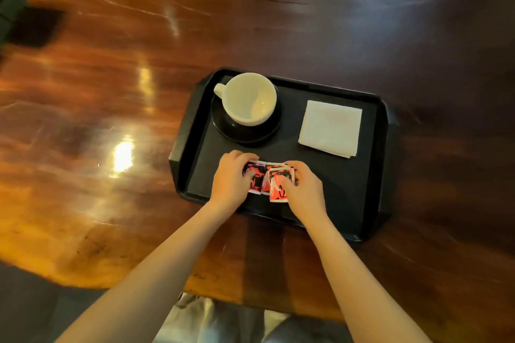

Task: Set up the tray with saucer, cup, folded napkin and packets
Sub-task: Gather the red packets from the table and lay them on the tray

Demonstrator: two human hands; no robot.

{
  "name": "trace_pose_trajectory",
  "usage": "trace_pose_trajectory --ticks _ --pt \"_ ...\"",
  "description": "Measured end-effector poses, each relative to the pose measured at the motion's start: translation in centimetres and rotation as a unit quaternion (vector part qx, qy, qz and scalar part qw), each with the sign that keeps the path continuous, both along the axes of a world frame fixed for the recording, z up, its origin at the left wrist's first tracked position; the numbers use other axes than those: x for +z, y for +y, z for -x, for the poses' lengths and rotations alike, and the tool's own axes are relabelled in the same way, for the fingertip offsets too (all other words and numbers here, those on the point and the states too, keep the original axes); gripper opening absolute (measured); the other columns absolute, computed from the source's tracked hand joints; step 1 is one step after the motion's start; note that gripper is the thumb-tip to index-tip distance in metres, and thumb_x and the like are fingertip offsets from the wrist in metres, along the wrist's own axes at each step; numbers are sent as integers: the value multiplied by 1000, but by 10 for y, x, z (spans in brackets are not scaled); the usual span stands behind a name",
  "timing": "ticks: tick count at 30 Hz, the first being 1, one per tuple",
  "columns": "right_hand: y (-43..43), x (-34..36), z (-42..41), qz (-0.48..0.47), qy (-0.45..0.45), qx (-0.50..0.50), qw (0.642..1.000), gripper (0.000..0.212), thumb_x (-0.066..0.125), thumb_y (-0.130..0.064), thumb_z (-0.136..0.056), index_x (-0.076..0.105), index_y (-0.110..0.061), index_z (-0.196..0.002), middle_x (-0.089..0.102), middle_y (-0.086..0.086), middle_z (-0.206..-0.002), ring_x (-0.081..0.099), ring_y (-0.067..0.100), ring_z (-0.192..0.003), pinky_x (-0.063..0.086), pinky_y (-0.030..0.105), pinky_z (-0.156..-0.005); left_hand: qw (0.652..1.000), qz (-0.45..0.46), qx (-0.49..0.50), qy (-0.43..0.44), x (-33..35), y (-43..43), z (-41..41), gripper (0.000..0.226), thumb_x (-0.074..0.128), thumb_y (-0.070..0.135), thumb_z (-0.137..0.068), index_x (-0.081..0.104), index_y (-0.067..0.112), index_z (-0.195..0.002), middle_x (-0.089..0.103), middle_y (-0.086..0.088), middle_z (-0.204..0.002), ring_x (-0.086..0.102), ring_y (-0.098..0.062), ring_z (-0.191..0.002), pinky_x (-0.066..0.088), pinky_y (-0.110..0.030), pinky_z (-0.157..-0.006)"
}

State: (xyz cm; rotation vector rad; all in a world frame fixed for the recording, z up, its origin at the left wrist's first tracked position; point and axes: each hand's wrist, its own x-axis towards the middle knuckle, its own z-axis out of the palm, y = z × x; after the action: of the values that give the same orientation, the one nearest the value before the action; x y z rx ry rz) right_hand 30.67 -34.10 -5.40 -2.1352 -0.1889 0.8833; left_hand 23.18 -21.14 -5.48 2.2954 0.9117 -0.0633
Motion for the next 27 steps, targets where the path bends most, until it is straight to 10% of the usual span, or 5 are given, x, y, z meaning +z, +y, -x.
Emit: trace_pose_trajectory --ticks 9,16,27 --pt "7 -2 14 89 -130 8 987 37 56 -23 -91 51 -21 -128 54 1 -119 59 12 -103 42 9 -65 995 -31 -88 -28 -3 10 9 35 63 14 -86 59 12 -121 53 -5 -124 43 -19 -117 29 -19 -94" --pt "11 -2 20 121 -169 -3 978 45 59 -23 -89 47 -20 -132 56 3 -123 54 14 -112 49 27 -85 957 -106 -269 14 -7 16 23 83 72 44 -73 31 24 -143 38 2 -146 34 -21 -124 31 -36 -102" --pt "-15 -10 11 132 -246 9 960 41 61 -29 -87 52 -17 -126 49 6 -125 46 14 -113 38 22 -83 956 -114 -270 14 -8 14 19 67 68 42 -78 40 25 -137 42 2 -142 33 -22 -126 31 -39 -100"
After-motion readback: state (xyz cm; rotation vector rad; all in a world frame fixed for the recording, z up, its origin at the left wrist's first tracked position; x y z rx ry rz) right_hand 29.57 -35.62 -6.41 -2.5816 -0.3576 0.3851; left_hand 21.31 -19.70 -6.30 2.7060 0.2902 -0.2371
